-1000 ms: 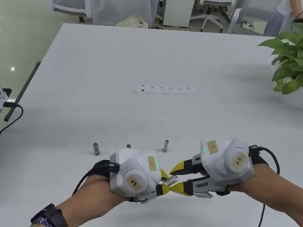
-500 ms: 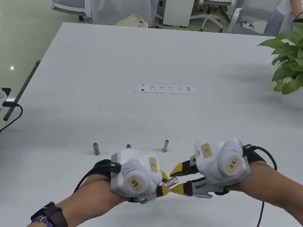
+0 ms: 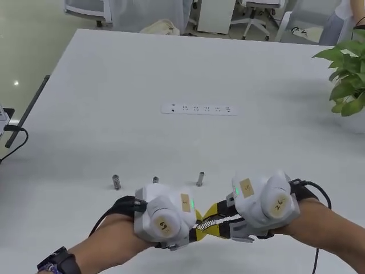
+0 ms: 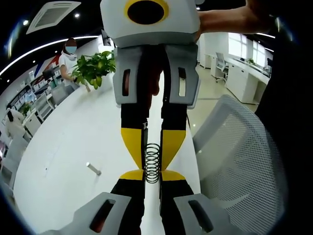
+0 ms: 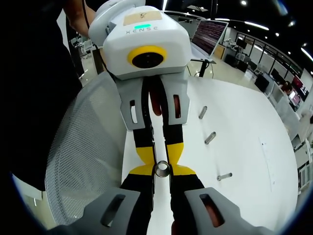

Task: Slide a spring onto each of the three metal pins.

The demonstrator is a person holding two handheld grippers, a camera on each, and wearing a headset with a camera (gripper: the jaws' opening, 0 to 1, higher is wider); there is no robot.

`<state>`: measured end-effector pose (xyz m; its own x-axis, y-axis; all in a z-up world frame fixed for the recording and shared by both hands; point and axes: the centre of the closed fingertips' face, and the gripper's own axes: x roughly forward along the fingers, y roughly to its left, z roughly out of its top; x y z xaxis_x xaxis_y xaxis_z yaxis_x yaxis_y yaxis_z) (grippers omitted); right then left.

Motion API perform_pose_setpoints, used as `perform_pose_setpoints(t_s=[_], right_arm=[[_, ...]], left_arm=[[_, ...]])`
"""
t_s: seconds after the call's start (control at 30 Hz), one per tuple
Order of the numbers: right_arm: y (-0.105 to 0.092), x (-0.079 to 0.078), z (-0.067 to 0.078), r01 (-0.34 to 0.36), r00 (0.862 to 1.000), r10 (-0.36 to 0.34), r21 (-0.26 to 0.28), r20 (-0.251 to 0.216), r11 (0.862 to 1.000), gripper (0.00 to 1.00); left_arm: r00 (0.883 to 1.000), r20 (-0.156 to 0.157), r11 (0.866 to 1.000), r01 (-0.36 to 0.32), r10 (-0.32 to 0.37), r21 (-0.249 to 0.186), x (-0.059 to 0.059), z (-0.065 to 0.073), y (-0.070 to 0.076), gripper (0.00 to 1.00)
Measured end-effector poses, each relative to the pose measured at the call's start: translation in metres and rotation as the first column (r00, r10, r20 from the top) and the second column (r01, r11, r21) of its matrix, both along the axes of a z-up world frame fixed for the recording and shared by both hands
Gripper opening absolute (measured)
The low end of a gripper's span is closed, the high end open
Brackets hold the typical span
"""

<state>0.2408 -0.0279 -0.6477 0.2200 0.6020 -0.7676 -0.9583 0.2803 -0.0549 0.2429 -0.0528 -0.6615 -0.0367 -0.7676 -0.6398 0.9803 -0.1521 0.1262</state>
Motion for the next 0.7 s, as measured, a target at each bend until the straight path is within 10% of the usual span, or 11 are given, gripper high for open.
perform_pose_setpoints(t_s=[0.7], right_arm=[[-0.014, 0.003, -0.005, 0.062, 0.998, -0.062, 0.005, -0.007, 0.998, 0.09]], left_arm=[[0.993, -0.049, 0.992, -0.111, 0.109, -0.059, 0.015, 0.01, 0.011, 0.16]])
